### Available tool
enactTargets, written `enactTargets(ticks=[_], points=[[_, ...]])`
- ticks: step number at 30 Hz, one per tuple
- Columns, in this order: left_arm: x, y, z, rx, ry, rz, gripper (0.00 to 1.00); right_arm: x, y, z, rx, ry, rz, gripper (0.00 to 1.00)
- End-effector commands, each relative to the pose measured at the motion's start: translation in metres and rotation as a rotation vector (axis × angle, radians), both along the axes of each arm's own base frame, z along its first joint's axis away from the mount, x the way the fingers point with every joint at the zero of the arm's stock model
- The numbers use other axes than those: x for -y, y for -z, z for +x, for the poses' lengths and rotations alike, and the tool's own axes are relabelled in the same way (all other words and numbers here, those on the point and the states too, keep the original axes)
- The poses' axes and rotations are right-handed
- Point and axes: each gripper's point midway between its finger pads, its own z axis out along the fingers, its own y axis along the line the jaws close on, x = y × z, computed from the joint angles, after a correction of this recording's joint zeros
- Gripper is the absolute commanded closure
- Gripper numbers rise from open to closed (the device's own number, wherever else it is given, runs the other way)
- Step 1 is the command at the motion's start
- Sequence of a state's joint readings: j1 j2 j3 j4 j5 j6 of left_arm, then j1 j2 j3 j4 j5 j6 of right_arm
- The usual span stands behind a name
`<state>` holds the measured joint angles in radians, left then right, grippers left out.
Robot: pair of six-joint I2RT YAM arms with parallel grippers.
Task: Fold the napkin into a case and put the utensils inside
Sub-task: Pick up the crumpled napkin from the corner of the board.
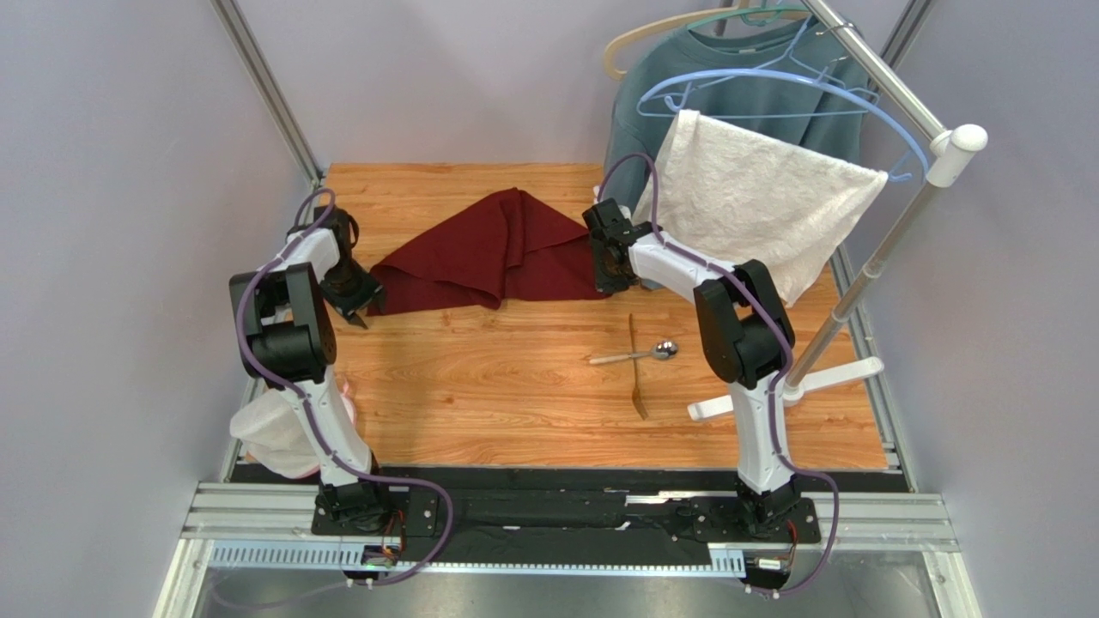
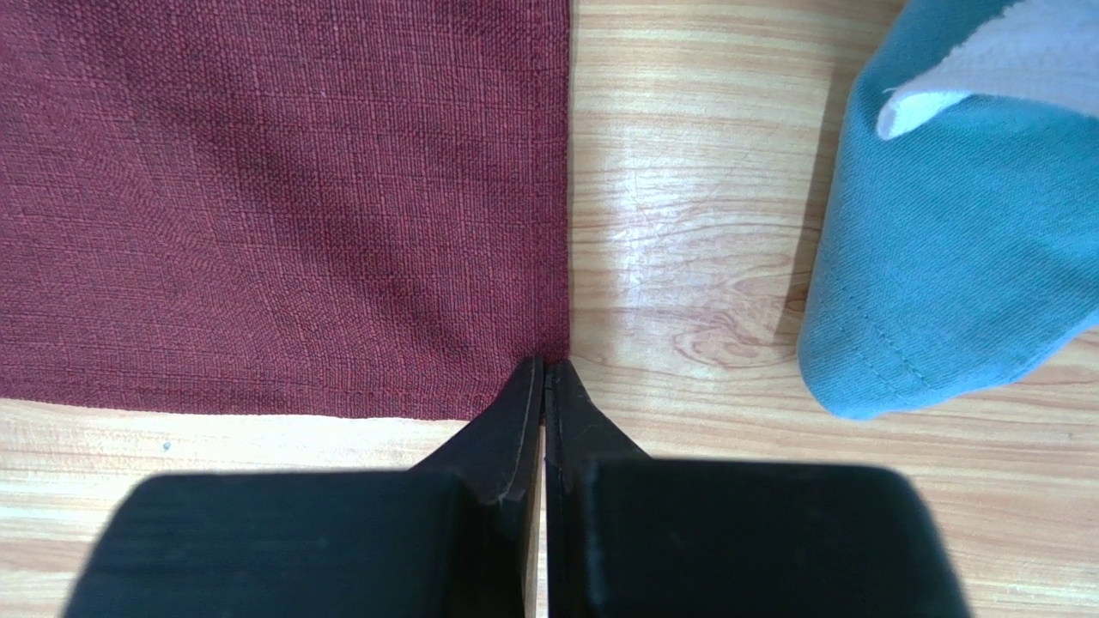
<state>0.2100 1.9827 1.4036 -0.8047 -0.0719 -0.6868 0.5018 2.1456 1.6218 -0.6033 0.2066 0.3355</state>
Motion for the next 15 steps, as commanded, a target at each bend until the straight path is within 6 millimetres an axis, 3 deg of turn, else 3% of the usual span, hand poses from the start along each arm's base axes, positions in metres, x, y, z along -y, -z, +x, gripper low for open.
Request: enactTargets(ticks=[1, 7, 9, 12, 15], points=[[-0.006, -0.005, -0.002, -0.009, -0.037, 0.042, 0.59, -0.008, -0.040, 0.003, 0.066, -0.006, 0.061, 0.93], [-0.005, -0.004, 0.010, 0.009, -0.013, 0.032, 0.76, -0.016, -0.065, -0.003, 0.089, -0.031, 0.103, 0.75], [-0.005, -0.006, 0.010, 0.016, -0.007, 0.030, 1.00, -0.015, -0.071, -0.004, 0.096, -0.032, 0.114, 0.72], [-0.002, -0.017, 0.006, 0.040, 0.005, 0.034, 0.97, -0.020, -0.070, -0.009, 0.090, -0.048, 0.134, 0.68], [-0.011, -0.038, 0.001, 0.098, -0.006, 0.100, 0.80, -0.024, -0.067, -0.011, 0.072, -0.055, 0.143, 0.69]])
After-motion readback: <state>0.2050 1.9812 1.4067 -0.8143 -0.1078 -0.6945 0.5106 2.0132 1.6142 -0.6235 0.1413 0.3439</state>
